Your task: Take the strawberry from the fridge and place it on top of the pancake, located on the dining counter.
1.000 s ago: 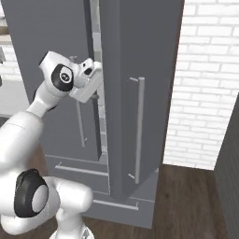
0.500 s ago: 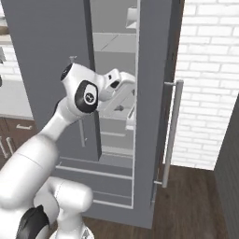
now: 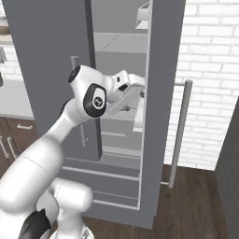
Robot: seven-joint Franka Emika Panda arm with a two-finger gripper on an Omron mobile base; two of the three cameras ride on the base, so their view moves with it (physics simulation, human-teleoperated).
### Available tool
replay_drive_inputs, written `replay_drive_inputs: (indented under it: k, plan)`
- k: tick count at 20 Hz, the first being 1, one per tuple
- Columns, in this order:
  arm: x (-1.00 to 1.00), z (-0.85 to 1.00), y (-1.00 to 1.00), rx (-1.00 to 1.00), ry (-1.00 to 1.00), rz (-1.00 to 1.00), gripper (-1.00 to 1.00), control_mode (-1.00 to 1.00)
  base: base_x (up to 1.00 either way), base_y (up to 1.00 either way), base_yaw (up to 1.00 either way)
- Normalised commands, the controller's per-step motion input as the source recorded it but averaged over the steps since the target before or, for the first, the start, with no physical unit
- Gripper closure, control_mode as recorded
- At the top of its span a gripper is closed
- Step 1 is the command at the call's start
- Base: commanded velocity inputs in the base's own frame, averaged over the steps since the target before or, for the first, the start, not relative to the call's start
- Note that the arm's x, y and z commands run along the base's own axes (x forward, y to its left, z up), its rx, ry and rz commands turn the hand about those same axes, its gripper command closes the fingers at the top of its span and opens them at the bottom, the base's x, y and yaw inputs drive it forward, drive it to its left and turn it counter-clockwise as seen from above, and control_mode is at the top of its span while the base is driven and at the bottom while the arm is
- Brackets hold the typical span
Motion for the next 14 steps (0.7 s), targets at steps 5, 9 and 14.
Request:
replay_drive_inputs:
  k: [5,9,14]
  plan:
    - [-0.61,0.21,0.34,0.03,-0.09,0.07,-1.00,-1.00,0.00,0.00,0.00]
    - [-0.12,0.09,0.72,0.11,0.00,0.16,-1.00,-1.00,0.00,0.00,0.00]
    - [0.00,-0.14,0.76,0.23,-0.01,0.20,-1.00,-1.00,0.00,0.00,0.00]
